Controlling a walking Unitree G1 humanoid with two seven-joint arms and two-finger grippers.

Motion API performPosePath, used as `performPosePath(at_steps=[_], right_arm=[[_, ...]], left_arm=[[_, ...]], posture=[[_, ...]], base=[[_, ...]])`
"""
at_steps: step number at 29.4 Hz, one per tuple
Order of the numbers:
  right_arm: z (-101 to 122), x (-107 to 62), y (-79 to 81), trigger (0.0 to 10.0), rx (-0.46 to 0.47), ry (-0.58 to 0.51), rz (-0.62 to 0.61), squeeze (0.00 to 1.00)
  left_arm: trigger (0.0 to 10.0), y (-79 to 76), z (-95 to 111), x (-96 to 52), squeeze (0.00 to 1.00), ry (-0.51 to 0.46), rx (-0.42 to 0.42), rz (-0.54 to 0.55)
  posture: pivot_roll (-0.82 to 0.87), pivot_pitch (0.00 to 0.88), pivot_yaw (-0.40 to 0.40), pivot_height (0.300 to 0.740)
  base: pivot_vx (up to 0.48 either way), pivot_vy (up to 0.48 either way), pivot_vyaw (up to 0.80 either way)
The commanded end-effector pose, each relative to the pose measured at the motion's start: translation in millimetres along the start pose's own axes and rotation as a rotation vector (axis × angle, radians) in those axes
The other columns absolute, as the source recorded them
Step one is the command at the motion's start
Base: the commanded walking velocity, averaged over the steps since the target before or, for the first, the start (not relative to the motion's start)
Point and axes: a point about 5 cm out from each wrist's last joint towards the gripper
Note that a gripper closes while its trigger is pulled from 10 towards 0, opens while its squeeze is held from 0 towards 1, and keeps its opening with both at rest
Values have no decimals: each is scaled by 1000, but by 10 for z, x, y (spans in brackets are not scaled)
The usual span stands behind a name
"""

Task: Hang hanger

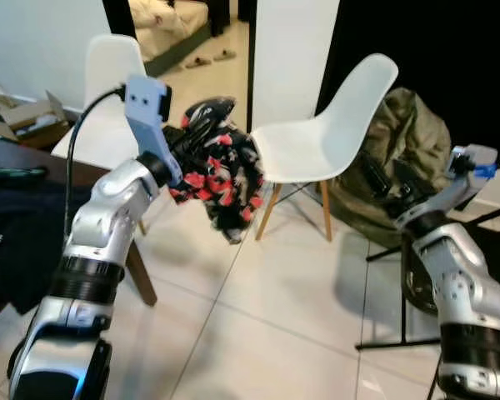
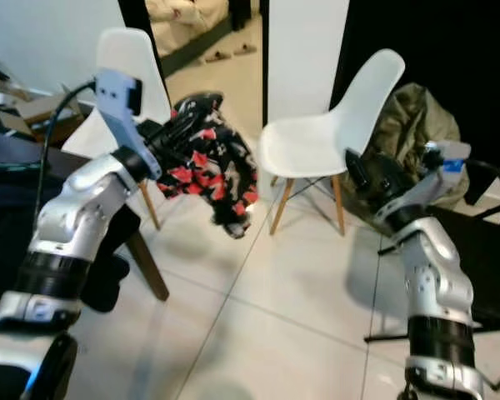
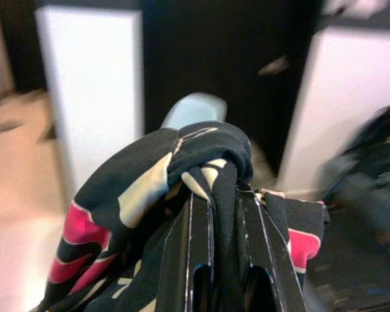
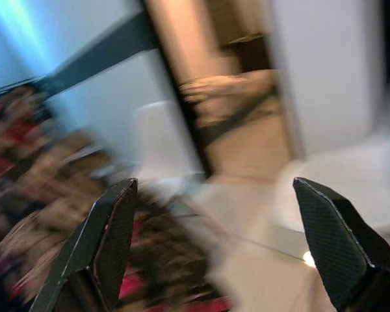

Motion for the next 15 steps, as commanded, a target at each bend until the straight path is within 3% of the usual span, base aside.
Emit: performPosePath(at_steps=[1,2,4,5,7,13,15], right_arm=[[-60,5,166,10000,33,38,127,0],[-60,5,166,10000,33,38,127,0],[-31,-26,336,10000,69,34,277,0],[-31,-26,336,10000,69,34,277,0],[-28,-41,467,10000,33,67,394,0],[-26,-31,515,10000,-4,89,433,0],[-11,-6,577,10000,-21,115,480,0]], left_arm=[[10000,24,193,-42,0,-90,31,-51],[10000,24,193,-42,0,-90,31,-51],[10000,31,343,-74,0,-133,74,-110],[10000,31,343,-74,0,-133,74,-110],[10000,101,427,-101,0,-144,132,-98],[10000,118,428,-109,0,-144,153,-85],[10000,48,399,-105,0,-156,145,-95]], posture=[[-13,87,-10,740],[-13,87,-10,740],[-11,89,-14,740],[-11,89,-14,740],[-9,86,-17,740],[-11,84,-21,740],[-12,79,-28,740]], base=[[0,0,0],[0,0,0],[0,0,0],[0,0,0],[0,0,0],[0,0,0],[0,0,0]])
Point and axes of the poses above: a point about 5 cm out from each wrist's last joint towards the gripper, its own x axis pointing out of the wrist towards the gripper, its own z axis along the axis of the wrist's last joint, y = z × x, and after that the axes turned 8 degrees about x, right-handed
